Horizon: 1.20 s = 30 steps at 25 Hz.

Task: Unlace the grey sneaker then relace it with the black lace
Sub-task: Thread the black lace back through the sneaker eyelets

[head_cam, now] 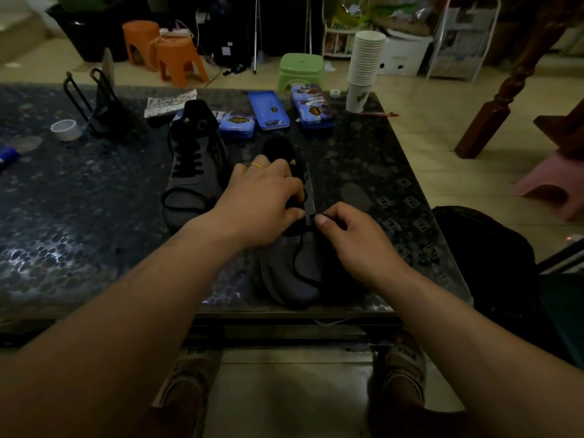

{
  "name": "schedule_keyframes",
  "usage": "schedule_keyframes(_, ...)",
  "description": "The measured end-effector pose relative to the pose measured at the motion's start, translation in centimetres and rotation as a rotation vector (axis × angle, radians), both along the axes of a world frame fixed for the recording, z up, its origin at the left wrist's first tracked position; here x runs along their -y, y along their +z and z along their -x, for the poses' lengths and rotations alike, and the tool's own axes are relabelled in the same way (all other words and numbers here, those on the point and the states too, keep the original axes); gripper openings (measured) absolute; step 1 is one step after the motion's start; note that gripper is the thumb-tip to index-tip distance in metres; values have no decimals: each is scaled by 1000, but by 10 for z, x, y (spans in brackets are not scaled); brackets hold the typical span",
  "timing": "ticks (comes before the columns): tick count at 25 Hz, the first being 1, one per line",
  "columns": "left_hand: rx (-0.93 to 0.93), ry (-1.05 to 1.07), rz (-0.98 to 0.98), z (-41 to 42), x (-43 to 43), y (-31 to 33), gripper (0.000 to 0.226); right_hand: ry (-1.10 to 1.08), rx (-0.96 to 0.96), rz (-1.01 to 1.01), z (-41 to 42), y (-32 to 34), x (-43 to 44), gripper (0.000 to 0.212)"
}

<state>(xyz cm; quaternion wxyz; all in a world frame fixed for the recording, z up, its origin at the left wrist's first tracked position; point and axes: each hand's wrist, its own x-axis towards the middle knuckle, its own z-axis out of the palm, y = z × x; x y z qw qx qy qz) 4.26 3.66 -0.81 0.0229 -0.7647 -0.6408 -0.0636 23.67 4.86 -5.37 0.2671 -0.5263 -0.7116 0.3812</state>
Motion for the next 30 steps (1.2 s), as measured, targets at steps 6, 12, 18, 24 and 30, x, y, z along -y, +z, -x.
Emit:
schedule_keyframes(6,50,23,89,2,0,2,13,-14,-50,43,3,1,-2,21)
schedule_keyframes(12,169,24,127,1,-2,2,10,1,-28,53,4,0,-4,17)
schedule_keyframes(18,528,117,154,19,1,3,14,112,66,122,11,-3,6,22)
schedule_keyframes(24,728,189,154,16,2,9,25,-79,108,118,36,1,10,55)
schedule_keyframes(30,1440,498,-20,44,1,11,36,-86,254,38,34,-3,-1,49)
